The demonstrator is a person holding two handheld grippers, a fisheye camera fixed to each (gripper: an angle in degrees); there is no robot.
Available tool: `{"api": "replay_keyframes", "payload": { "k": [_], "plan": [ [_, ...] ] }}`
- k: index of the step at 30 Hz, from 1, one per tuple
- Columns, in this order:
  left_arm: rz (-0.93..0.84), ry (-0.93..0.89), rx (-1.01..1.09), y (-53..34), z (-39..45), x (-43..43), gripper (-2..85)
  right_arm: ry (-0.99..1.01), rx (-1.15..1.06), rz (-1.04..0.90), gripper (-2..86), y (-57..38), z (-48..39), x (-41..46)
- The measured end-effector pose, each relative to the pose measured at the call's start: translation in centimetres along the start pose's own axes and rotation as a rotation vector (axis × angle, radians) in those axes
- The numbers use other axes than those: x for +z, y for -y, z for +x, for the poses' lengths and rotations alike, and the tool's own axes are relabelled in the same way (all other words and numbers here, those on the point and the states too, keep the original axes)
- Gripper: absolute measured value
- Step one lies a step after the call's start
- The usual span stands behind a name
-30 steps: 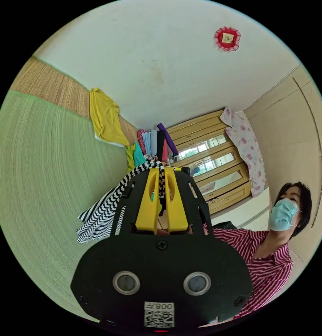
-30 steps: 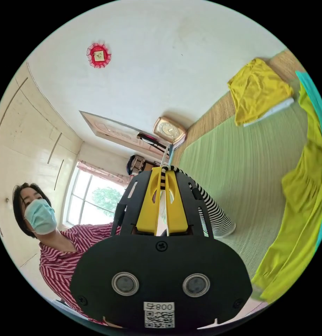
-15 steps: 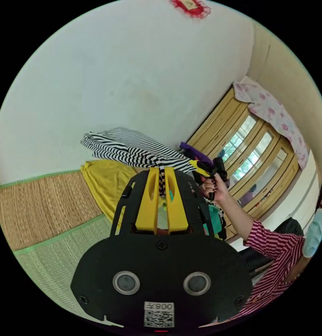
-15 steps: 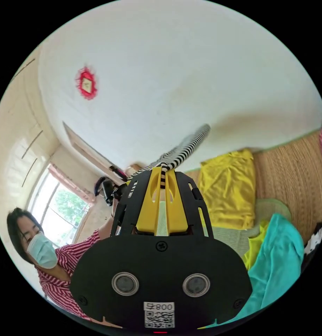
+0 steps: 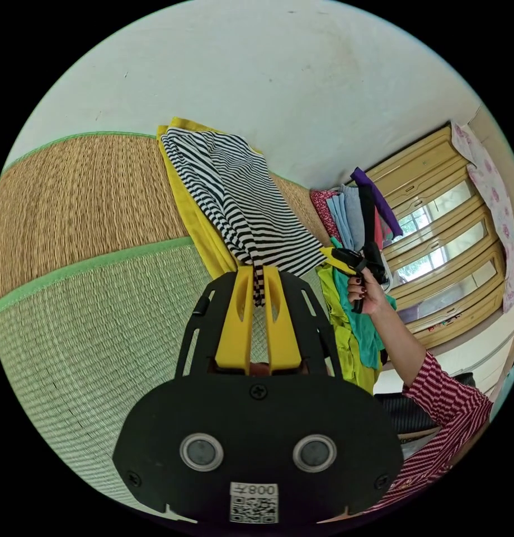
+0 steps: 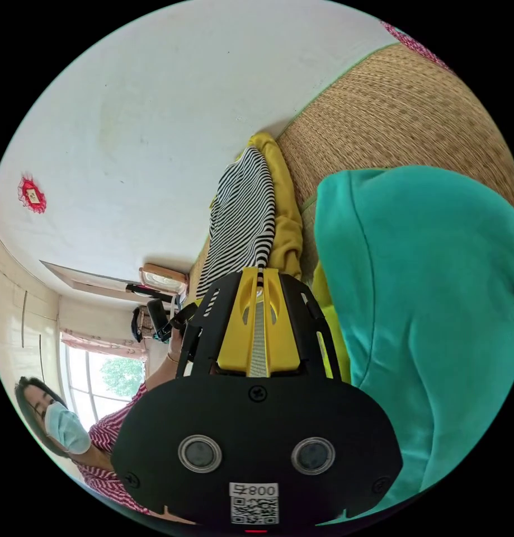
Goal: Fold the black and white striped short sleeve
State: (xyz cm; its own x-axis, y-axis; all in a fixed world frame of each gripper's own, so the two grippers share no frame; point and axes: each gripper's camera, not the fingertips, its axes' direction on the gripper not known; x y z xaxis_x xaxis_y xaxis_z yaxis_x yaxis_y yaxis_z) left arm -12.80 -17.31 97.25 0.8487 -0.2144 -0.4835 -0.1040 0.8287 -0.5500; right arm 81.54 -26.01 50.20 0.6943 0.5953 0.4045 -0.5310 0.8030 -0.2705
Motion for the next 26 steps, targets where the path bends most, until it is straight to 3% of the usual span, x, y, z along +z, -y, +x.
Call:
{"api": "replay_keyframes", "payload": {
  "k": [6, 11, 17, 22, 26],
  "plan": [
    [0.0, 0.038, 0.009, -0.8, 0.8, -0.4, 3.0, -0.057, -0.019, 0.023, 0.7, -1.7, -1.8, -2.1],
    [-0.058, -0.046, 0.03, -6.2, 1.6, -2.3, 2.5, -0.023, -0.12, 0.017, 0.2, -6.5, -4.4, -4.9],
    [-0.201, -0.154, -0.038, -18.1, 3.1, -3.6, 2.2, -0.129, -0.262, -0.013, 0.5, -19.6, -8.3, -9.2],
    [-0.239, -0.27, -0.194, -26.0, 4.5, -4.1, 1.4, -0.241, -0.189, -0.011, 2.2, -30.6, -8.5, -11.9],
    [-0.277, -0.353, -0.211, -29.0, 6.8, -3.3, 1.0, -0.304, -0.132, 0.019, 4.4, -33.8, -8.6, -13.2]
  ]
}}
